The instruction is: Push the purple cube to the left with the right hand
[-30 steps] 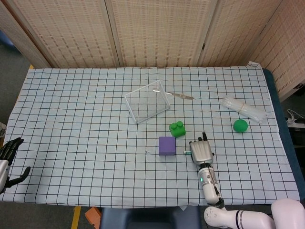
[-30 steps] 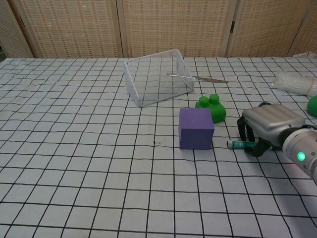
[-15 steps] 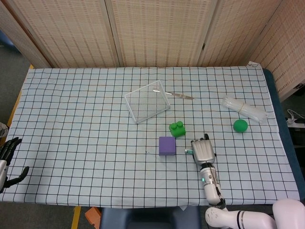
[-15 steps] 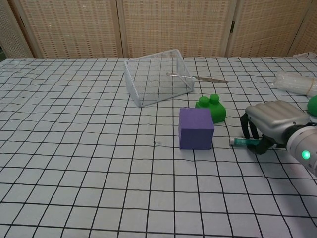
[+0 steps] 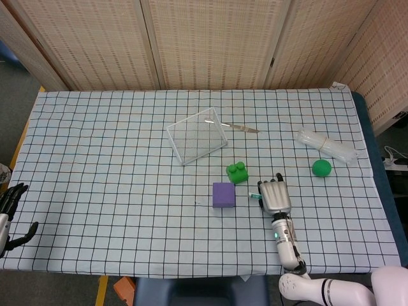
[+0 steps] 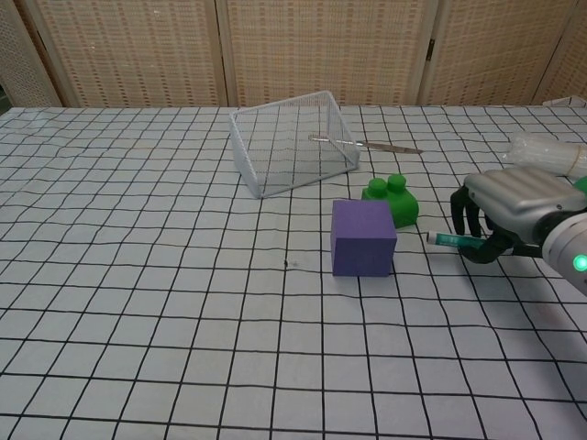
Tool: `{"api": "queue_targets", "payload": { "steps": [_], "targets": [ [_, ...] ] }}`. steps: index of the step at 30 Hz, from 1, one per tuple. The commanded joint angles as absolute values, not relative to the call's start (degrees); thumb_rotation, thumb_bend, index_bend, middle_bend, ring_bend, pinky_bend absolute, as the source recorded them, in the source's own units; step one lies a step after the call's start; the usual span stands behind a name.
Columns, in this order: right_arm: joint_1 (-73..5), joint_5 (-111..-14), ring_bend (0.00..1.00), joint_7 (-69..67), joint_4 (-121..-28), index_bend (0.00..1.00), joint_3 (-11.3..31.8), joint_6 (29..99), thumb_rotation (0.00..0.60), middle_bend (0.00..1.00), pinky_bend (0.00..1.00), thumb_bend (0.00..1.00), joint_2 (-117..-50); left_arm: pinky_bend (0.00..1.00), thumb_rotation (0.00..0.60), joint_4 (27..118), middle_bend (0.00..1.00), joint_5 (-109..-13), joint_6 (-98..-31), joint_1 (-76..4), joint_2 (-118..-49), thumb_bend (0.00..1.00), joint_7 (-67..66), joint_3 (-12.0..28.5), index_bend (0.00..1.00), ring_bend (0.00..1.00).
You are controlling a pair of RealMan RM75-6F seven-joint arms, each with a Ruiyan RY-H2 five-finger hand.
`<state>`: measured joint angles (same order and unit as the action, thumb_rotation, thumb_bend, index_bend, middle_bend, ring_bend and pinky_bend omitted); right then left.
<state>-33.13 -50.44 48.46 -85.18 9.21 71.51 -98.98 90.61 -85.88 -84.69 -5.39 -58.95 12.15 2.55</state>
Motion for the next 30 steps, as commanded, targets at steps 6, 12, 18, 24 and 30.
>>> {"api": "queue_targets", "payload": {
  "steps": [6, 12, 18, 24, 30],
  "targets": [
    [-34.97, -50.93, 0.45, 48.00, -84.82, 0.98, 10.10, 69.41, 0.600, 0.76, 0.18, 0.42, -100.32, 0.12, 0.600, 90.48, 0.00, -85.65, -84.44, -5.46, -59.07, 0.38, 11.99, 2.63, 0.00, 0.00],
    [-36.26, -50.58, 0.45, 48.39, -84.79, 0.97, 10.64, 68.38, 0.600, 0.76, 0.18, 0.42, -101.38, 0.12, 0.600, 90.32, 0.00, -85.34, -84.39, -5.44, -59.01, 0.38, 12.30, 2.82, 0.00, 0.00],
    [-37.38, -50.37, 0.45, 48.43, -84.10, 0.97, 11.13, 67.80, 0.600, 0.76, 0.18, 0.42, -102.59, 0.12, 0.600, 90.25, 0.00, -85.46, -84.25, -5.44, -58.85, 0.38, 12.87, 2.75, 0.00, 0.00],
    [-39.00, -50.20, 0.45, 48.81, -82.58, 0.97, 11.79, 67.02, 0.600, 0.76, 0.18, 0.42, -104.67, 0.12, 0.600, 90.10, 0.00, -85.45, -84.26, -5.44, -58.75, 0.38, 13.33, 2.82, 0.00, 0.00],
    [-41.14, -50.35, 0.45, 48.99, -81.00, 0.97, 12.96, 66.11, 0.600, 0.76, 0.18, 0.42, -107.02, 0.12, 0.600, 90.02, 0.00, -85.57, -84.51, -5.28, -58.49, 0.38, 14.09, 2.81, 0.00, 0.00]
  ]
}}
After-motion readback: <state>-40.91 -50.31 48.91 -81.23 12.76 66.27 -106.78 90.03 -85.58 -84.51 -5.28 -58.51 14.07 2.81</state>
